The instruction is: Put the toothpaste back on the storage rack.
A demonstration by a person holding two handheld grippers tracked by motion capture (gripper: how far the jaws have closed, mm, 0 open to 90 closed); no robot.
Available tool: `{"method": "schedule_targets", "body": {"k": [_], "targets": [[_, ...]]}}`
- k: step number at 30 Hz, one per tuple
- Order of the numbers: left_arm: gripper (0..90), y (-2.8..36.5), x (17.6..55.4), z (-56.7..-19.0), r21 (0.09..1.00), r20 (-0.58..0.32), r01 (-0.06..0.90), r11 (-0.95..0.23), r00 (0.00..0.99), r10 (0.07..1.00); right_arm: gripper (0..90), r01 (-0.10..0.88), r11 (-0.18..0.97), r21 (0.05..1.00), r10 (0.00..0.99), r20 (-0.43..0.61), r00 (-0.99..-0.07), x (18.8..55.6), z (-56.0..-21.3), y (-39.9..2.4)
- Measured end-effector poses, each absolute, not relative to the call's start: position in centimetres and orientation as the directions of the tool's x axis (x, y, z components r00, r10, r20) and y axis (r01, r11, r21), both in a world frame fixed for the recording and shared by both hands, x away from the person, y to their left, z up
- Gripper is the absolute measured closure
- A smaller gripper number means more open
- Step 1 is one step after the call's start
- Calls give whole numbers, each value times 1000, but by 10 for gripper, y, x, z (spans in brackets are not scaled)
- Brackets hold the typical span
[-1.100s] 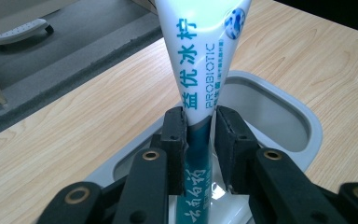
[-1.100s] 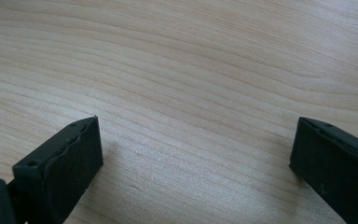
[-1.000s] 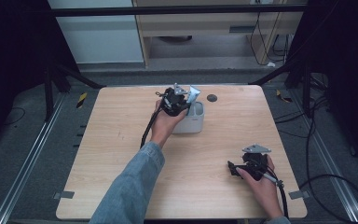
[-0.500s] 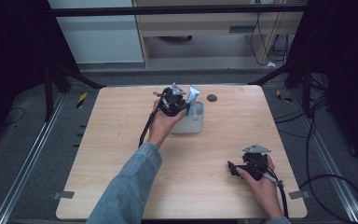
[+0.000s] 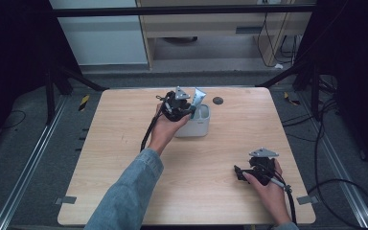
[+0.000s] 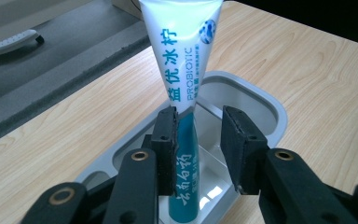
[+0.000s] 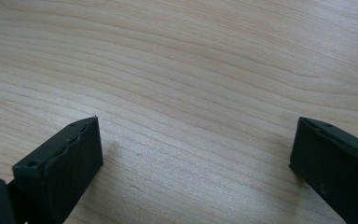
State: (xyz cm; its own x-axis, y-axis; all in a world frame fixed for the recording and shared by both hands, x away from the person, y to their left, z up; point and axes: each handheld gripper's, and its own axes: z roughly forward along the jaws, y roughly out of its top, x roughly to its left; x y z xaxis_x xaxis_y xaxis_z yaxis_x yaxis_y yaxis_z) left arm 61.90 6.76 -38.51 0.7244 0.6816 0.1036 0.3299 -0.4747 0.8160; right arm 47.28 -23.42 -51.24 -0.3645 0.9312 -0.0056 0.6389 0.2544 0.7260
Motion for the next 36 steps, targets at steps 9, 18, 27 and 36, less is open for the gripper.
{"method": "schedule_targets", "body": {"k": [9,18,27,36], "targets": [[625,69,612,-381,815,122,308,-491,737,665,25,639,255,726,931,-6,-365,473,-512,-234],[526,69,602,-373,814,135,298,-499,739,661,25,639,255,726,931,-6,-365,473,-512,-234],[384,67,590,-370,792,146,295,-534,759,635,25,638,253,727,931,-4,-364,473,-513,-234],[175,64,577,-370,773,118,326,-544,769,628,25,638,253,728,931,-5,-364,473,-512,-234]]}}
